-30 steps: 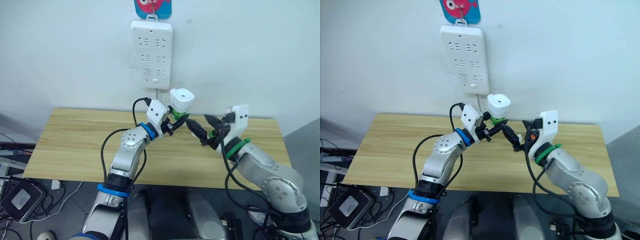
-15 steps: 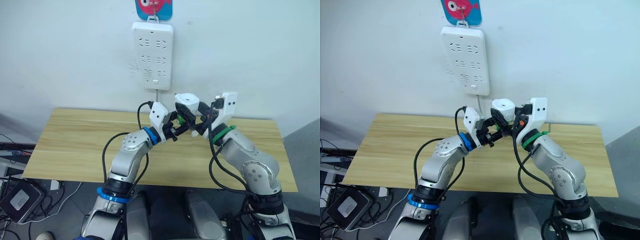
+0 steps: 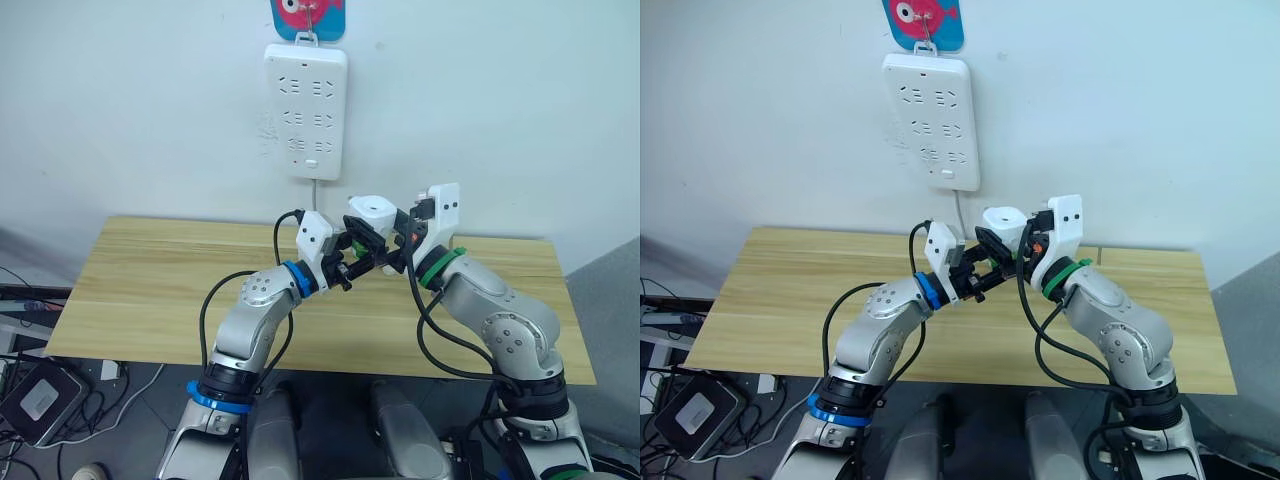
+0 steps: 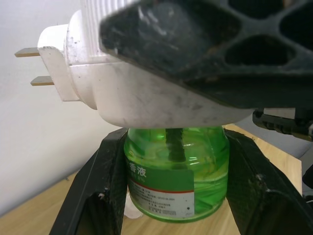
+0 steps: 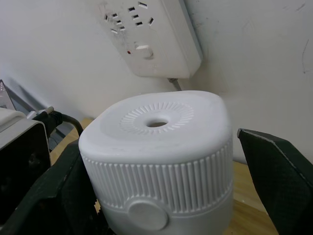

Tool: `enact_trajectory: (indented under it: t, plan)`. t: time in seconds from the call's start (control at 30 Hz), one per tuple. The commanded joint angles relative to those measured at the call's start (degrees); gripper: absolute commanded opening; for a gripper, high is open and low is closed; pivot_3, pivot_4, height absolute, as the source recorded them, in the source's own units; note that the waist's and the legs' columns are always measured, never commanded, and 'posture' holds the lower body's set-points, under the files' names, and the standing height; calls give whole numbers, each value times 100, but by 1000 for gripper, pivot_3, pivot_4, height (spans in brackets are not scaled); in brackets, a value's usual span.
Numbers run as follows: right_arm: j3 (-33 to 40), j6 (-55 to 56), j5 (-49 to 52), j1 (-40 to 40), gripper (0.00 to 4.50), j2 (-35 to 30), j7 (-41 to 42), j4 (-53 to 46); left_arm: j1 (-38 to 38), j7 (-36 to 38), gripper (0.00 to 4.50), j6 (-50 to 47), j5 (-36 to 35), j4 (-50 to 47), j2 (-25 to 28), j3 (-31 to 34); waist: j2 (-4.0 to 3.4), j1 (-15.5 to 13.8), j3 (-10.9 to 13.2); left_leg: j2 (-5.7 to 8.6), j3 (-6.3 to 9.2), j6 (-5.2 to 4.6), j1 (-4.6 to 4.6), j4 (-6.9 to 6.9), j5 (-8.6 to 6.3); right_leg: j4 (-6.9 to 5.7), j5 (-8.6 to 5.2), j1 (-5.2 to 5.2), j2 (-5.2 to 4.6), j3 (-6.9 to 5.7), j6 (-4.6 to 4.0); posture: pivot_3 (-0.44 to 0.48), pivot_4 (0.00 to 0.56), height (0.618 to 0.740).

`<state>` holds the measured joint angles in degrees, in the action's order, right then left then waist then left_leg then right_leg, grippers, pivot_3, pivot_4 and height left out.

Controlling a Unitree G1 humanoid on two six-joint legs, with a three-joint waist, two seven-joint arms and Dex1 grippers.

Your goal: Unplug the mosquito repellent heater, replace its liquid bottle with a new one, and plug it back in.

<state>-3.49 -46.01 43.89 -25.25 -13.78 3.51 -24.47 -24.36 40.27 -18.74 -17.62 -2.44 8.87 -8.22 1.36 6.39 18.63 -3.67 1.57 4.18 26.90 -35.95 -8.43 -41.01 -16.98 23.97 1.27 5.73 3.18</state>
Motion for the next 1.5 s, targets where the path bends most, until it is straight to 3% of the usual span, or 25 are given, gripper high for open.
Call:
enact_trajectory:
  t: [0.03,0.13,0.37,0.6,0.8,0.97,1.3,1.5]
  plan:
    - [116,-37,-23,41,4119,-11,79,-300,-3,36,2287,79,-109,-333,-14,-33,0,-1,0,0,0,0,0,0,0,0,0,0,0,0,0,-144,264,740]
    - [156,-39,-13,44,3227,69,74,-310,12,25,2287,85,-105,-345,-25,-55,0,-2,0,0,0,0,0,0,0,0,0,0,0,-1,0,-144,262,740]
    - [217,-43,-62,131,3165,52,92,-370,66,34,2287,197,38,-362,49,-163,0,-2,-1,0,0,0,0,0,0,0,0,0,0,0,0,-142,259,740]
    - [299,380,-719,229,3165,-52,44,-269,375,198,4481,-59,-293,-914,530,180,0,-7,-23,-1,-1,0,0,2,0,-1,0,3,0,0,0,-108,242,740]
    - [188,931,-1528,189,3161,-116,117,-107,695,-144,4500,41,-233,-1421,991,734,2,-45,-76,-1,0,1,0,9,0,1,-1,5,-1,-1,0,-75,232,740]
    - [303,1088,-1758,212,3161,-96,249,-68,218,-676,4500,168,-71,-1343,1396,1398,22,-127,-102,-2,-2,1,-2,6,0,1,-1,5,-1,-1,0,-48,229,740]
    - [390,973,-1724,58,3161,-38,530,-72,-1251,-351,4500,1101,152,550,1604,1439,47,-259,-125,4,-1,1,1,9,0,7,7,3,-8,-8,-13,-41,227,740]
    - [446,808,-1584,83,3161,54,553,-317,-2000,458,4500,1502,114,1781,1564,1187,47,-279,-127,5,-1,1,1,13,0,6,9,4,-8,-11,-16,-63,220,740]
